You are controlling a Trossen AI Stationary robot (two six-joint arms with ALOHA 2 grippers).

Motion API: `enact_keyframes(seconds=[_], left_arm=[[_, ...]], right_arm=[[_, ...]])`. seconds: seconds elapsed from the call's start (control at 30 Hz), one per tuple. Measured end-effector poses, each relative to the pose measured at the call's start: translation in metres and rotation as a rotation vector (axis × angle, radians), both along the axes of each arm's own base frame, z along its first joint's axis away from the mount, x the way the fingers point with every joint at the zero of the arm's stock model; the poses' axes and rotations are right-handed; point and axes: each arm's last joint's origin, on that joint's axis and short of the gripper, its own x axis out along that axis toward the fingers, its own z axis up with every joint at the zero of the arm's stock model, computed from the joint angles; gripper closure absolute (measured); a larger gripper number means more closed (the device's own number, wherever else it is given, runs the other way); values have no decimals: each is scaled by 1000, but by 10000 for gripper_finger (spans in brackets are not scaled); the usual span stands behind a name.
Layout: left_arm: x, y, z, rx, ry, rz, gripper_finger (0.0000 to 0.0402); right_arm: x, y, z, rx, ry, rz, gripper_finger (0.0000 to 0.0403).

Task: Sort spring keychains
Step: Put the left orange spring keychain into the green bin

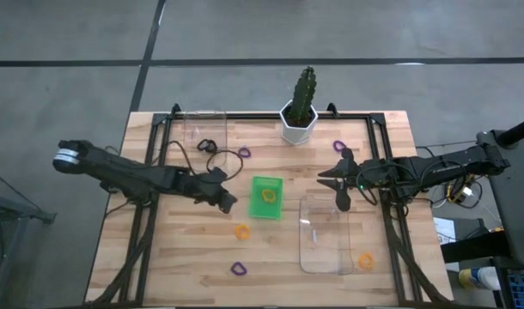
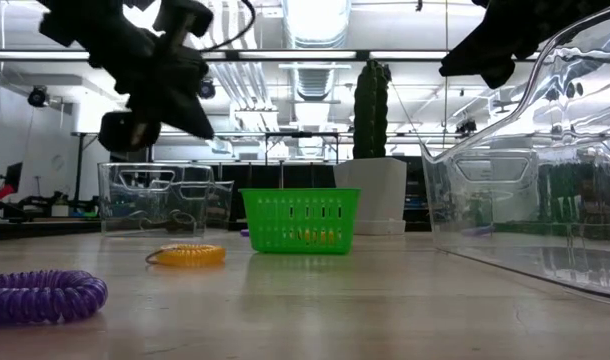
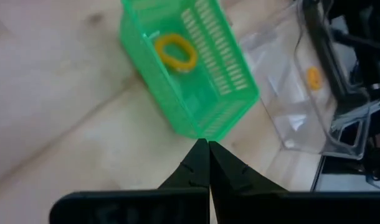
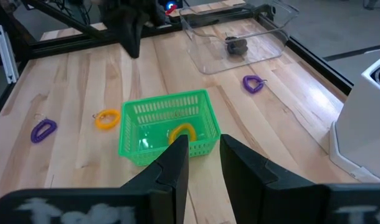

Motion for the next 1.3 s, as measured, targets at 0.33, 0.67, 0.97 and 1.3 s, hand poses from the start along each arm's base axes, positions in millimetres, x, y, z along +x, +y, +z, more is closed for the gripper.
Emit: enact_keyframes(seconds=[0.33,0.67,0.97,1.3], left_arm=[[29,-23,-37,-219,72,-245,370],[34,-26,-50,-277,125,-216,352],[35,-25,-50,-255,116,-201,351],[35,-25,-50,-233,111,-221,322]], right_arm=[[0,0,0,-3,1,1,317],[0,0,0,0,0,0,317],[0,0,0,0,0,0,317],[0,0,0,-3,1,1,317]])
